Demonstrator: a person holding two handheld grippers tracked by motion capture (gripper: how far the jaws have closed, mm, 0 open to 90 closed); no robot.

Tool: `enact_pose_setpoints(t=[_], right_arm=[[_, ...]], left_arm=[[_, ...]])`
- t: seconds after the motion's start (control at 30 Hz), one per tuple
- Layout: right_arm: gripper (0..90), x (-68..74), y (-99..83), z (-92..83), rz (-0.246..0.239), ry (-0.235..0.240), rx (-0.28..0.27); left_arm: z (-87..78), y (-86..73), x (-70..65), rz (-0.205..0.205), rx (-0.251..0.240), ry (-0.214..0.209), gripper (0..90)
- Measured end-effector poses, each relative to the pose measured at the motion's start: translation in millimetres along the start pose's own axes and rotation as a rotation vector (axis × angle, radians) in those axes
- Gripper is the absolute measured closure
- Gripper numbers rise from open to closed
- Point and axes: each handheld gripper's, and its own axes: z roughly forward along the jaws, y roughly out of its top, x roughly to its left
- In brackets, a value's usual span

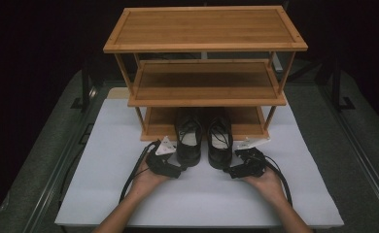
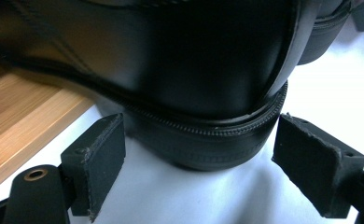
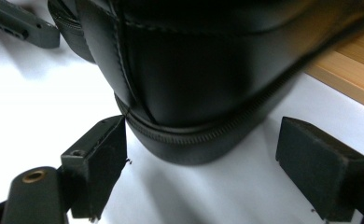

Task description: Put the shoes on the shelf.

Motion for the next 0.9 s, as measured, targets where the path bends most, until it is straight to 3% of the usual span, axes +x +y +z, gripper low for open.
enact_pose_setpoints(t=[0.17,0.37,0.47,0.7,0.9], right_arm=[[14.3,3.8,4.6,8.1,-0.028,0.003,-0.011],[14.5,6.1,4.6,9.4,-0.018,-0.001,-0.015],[15.1,9.7,4.5,11.0,-0.023,-0.022,-0.016],[16.1,16.4,9.4,9.6,-0.014,-0.051,-0.018],[16.2,15.3,12.2,7.9,0.007,-0.037,-0.021]], left_arm=[[3.8,2.4,-1.6,0.013,0.022,0.004,15.1],[9.3,8.3,-8.3,0.027,0.037,-0.004,14.2],[10.9,9.7,-11.8,0.041,0.050,0.023,14.6],[9.3,14.7,-8.1,-0.018,0.060,0.026,18.0],[6.3,19.9,-5.5,-0.023,0.066,0.015,17.9]])
